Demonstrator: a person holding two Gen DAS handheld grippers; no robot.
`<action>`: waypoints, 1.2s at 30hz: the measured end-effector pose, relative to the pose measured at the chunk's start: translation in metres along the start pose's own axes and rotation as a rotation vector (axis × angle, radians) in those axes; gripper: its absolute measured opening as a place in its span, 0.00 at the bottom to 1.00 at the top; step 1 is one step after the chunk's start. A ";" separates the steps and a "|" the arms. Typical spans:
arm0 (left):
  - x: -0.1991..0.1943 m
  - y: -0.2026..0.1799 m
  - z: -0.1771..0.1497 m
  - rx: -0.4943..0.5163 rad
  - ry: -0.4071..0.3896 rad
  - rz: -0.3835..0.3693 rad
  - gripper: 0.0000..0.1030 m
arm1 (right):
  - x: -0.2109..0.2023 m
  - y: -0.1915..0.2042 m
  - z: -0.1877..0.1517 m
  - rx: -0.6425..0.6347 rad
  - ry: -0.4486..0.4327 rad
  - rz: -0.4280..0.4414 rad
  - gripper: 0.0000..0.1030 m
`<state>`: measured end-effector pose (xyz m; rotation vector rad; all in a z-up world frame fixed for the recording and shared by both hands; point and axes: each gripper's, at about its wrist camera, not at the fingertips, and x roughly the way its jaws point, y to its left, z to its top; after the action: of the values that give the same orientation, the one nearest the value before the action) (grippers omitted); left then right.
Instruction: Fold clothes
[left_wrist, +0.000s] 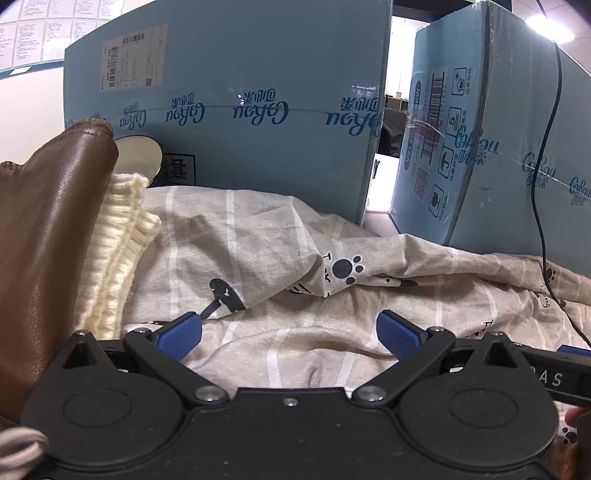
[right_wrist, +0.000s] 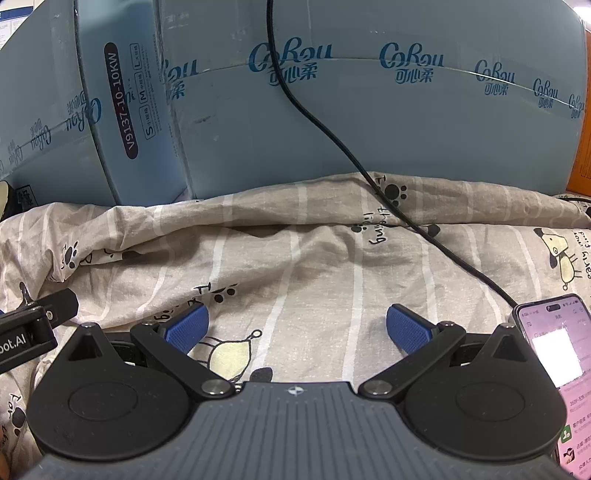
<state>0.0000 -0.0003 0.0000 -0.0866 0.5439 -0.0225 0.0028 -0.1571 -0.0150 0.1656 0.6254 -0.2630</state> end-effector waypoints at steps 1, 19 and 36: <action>0.000 -0.001 0.000 0.001 0.000 0.001 1.00 | 0.000 0.000 0.000 0.000 0.002 0.000 1.00; -0.001 -0.001 0.001 -0.009 0.012 -0.036 1.00 | -0.004 0.000 -0.002 -0.024 0.008 0.054 1.00; -0.005 0.015 0.009 -0.022 -0.066 -0.065 1.00 | -0.023 -0.004 0.000 -0.033 -0.072 0.052 1.00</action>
<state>-0.0002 0.0152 0.0089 -0.1259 0.4749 -0.0763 -0.0162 -0.1567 -0.0016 0.1400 0.5529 -0.2075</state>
